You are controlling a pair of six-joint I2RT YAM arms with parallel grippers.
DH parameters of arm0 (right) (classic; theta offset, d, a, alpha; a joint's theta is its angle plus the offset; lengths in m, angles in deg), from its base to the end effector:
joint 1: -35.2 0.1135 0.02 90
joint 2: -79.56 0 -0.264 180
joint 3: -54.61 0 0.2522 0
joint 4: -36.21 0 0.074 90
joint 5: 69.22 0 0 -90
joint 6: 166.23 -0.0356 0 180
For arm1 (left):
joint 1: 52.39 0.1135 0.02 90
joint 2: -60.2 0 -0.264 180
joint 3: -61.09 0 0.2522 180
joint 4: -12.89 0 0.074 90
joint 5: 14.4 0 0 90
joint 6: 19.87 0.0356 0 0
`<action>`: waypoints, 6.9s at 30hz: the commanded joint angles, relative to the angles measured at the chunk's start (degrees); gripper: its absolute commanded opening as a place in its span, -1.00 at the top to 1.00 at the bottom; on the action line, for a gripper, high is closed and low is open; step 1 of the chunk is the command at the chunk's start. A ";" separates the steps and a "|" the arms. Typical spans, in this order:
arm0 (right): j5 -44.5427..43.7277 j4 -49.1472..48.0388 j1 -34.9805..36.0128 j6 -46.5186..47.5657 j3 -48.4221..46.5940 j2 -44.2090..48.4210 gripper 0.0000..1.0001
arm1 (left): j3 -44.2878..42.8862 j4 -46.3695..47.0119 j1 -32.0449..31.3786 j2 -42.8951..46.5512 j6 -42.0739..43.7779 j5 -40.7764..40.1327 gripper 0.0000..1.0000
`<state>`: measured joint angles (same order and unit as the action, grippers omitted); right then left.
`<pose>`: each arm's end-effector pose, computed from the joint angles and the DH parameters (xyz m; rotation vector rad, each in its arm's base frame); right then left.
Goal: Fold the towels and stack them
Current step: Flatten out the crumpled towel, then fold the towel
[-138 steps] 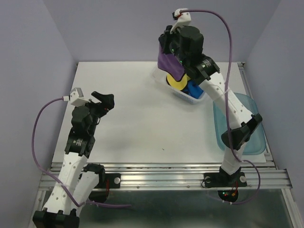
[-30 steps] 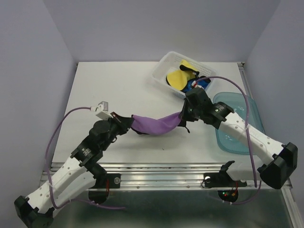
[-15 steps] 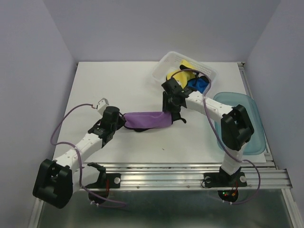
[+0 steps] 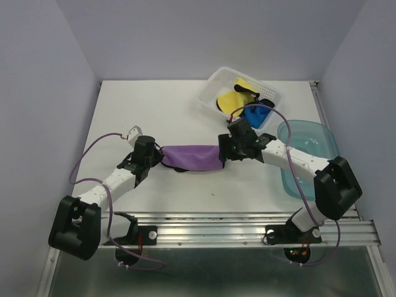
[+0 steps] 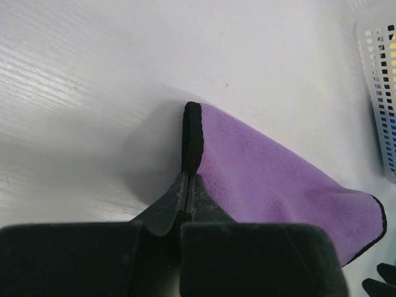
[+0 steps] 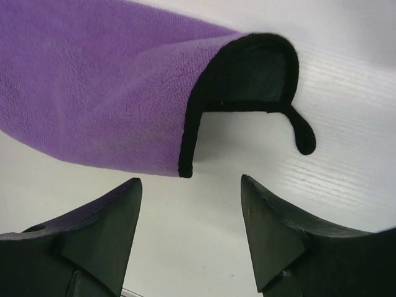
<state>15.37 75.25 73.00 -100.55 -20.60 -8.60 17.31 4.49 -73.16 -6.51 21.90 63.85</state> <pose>0.2586 0.1964 0.2346 -0.2535 2.4924 0.3437 0.2278 -0.0786 0.2011 -0.6287 2.0515 -0.5002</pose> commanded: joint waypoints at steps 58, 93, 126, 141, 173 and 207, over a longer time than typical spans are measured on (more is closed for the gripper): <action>8.41 6.02 -1.77 -3.90 -1.04 5.98 -1.00 | 0.93 -24.81 5.39 35.00 -4.86 2.26 -0.98; -6.54 -12.36 -1.77 -9.17 2.74 -9.84 -0.65 | -13.30 -4.74 -1.63 -21.33 15.71 8.94 -0.88; 11.28 -8.31 2.10 -4.68 3.97 26.32 0.88 | -6.71 -5.63 -10.25 32.75 14.04 24.30 1.00; 3.24 -5.33 2.10 -7.07 1.70 27.47 0.86 | -6.46 -9.65 -10.60 34.13 2.72 10.20 1.00; 5.77 -8.76 -1.33 -7.23 1.50 4.83 -1.00 | 0.48 -17.29 7.15 11.34 2.19 10.87 -0.97; -0.13 -2.78 -1.41 -9.08 6.08 1.77 -1.00 | 2.33 -28.74 -1.11 -0.09 -12.07 8.67 0.31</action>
<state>15.26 73.55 71.29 -110.32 -13.46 -6.50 18.97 -20.03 -73.99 -6.36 10.47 76.29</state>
